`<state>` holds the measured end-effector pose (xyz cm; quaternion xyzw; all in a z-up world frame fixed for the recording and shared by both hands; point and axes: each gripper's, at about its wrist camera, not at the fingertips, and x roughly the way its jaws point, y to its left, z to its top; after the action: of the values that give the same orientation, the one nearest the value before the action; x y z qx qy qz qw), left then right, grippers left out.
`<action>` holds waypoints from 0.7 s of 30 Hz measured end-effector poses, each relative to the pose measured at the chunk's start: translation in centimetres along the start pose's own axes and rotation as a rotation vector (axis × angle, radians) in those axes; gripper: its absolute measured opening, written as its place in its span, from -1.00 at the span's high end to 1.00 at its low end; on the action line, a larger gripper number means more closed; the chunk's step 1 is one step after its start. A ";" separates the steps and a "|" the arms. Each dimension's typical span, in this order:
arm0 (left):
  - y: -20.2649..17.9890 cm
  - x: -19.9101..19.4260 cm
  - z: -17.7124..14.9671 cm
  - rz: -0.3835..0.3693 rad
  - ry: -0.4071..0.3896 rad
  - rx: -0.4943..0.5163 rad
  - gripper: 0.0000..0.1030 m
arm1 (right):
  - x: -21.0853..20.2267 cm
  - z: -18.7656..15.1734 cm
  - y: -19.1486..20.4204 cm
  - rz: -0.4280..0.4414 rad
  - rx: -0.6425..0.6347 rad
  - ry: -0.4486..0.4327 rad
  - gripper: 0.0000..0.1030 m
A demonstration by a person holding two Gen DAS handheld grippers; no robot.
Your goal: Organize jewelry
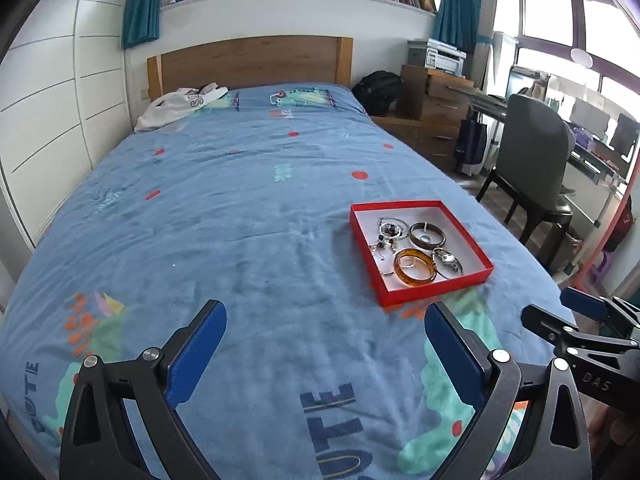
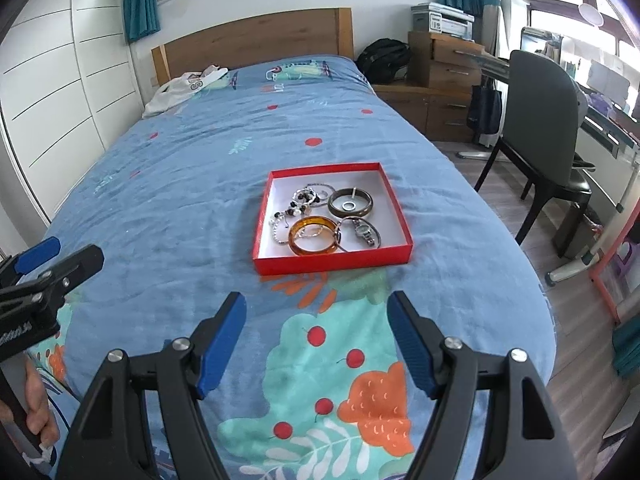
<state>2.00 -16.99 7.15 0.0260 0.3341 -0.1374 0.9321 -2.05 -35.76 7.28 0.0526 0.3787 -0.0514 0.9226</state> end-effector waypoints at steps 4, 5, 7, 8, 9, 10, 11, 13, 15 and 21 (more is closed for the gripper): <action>0.0 -1.4 -0.3 -0.009 -0.022 0.003 -0.91 | -0.9 -0.4 1.1 0.009 -0.010 -0.016 -0.40; 0.0 -1.7 -0.4 0.003 -0.022 0.002 -0.92 | -1.1 -0.5 1.3 0.011 -0.009 -0.020 -0.40; 0.4 -2.2 -0.5 -0.004 -0.025 -0.011 -0.93 | -1.3 -0.8 1.5 0.013 -0.007 -0.023 -0.40; 0.5 -2.3 -0.6 -0.007 -0.026 -0.019 -0.95 | -1.4 -1.0 1.6 0.011 -0.007 -0.023 -0.40; 0.7 -2.4 -0.7 -0.007 -0.025 -0.026 -0.97 | -1.5 -1.1 1.7 0.010 -0.007 -0.023 -0.40; 0.8 -2.5 -0.8 -0.008 -0.025 -0.028 -0.97 | -1.6 -1.3 1.8 0.011 -0.007 -0.023 -0.40; 0.9 -2.6 -0.8 -0.007 -0.025 -0.028 -0.98 | -1.6 -1.4 1.8 0.011 -0.006 -0.022 -0.40; 1.0 -2.6 -1.0 -0.006 -0.021 -0.033 -0.98 | -1.6 -1.5 1.8 0.008 -0.005 -0.019 -0.40; 1.0 -2.7 -1.1 -0.006 -0.018 -0.037 -0.98 | -1.6 -1.7 1.7 0.007 -0.003 -0.019 -0.40; 1.1 -2.4 -1.3 -0.003 -0.008 -0.047 -0.99 | -1.2 -2.0 1.5 0.006 -0.004 -0.010 -0.40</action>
<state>-0.28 -15.17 7.61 0.0030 0.3333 -0.1309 0.9337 -4.09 -33.96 6.82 0.0515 0.3742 -0.0483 0.9247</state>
